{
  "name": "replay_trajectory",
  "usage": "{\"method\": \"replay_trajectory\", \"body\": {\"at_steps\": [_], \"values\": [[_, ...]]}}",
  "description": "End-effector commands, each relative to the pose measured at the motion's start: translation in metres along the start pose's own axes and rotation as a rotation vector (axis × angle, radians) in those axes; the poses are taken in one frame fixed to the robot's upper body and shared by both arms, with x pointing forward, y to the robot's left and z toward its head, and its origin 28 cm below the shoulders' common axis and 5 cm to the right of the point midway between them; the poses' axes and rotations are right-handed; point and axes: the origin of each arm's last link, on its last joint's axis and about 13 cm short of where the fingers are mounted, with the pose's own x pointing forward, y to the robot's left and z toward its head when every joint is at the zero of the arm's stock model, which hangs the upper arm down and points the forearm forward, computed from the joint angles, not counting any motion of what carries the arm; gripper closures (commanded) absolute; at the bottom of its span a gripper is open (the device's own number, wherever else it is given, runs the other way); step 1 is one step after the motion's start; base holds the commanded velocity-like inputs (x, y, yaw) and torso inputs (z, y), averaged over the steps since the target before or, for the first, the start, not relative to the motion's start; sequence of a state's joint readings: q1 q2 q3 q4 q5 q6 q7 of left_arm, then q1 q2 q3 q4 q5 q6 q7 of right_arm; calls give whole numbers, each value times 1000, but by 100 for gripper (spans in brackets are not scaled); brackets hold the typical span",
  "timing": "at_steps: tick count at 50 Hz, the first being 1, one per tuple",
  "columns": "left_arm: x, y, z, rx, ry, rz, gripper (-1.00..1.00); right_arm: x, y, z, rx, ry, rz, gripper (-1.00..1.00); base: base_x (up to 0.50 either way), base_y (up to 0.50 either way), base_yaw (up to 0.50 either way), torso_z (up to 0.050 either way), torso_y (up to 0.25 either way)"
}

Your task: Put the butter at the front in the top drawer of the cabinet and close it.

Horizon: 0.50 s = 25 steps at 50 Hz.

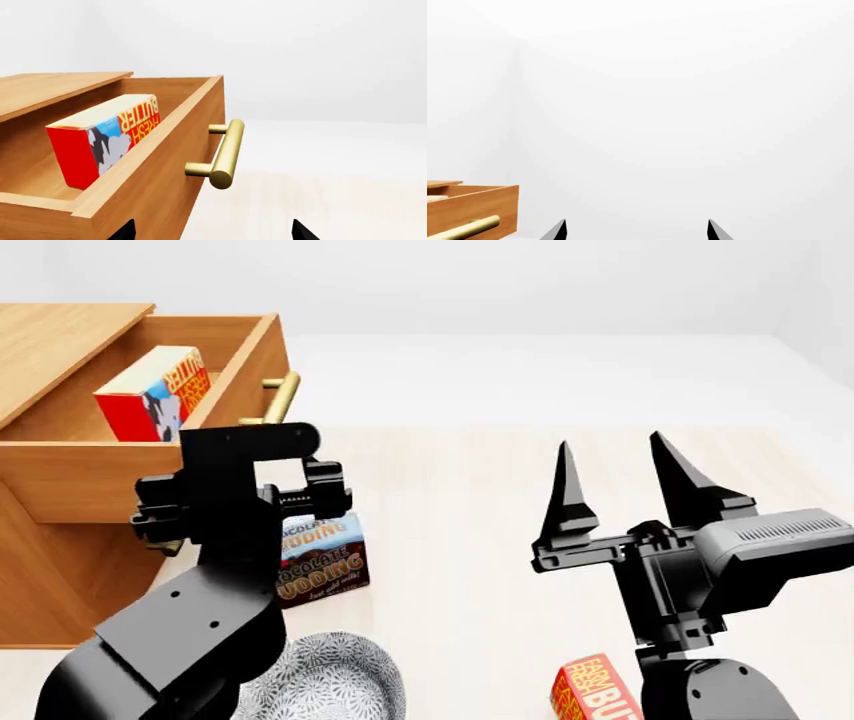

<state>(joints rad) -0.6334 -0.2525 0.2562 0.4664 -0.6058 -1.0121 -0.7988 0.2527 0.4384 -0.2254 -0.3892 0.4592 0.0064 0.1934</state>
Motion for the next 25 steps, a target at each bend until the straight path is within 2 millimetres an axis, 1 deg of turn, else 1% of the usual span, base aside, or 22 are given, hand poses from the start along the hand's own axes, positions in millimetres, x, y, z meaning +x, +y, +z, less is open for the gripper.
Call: {"method": "replay_trajectory", "body": {"at_steps": [1,11,25], "values": [[10,5,0,5,5,62,-100,1,1,0,0,1,1,-100,0,0,0,0,0],[13,7,1,12,7,99,-100,0,1,-1,0,1,1,-100,0,0,0,0,0],[9,8,-2,27,16,171,-100,0,1,-1,-1,1,2,-100,0,0,0,0,0]]}}
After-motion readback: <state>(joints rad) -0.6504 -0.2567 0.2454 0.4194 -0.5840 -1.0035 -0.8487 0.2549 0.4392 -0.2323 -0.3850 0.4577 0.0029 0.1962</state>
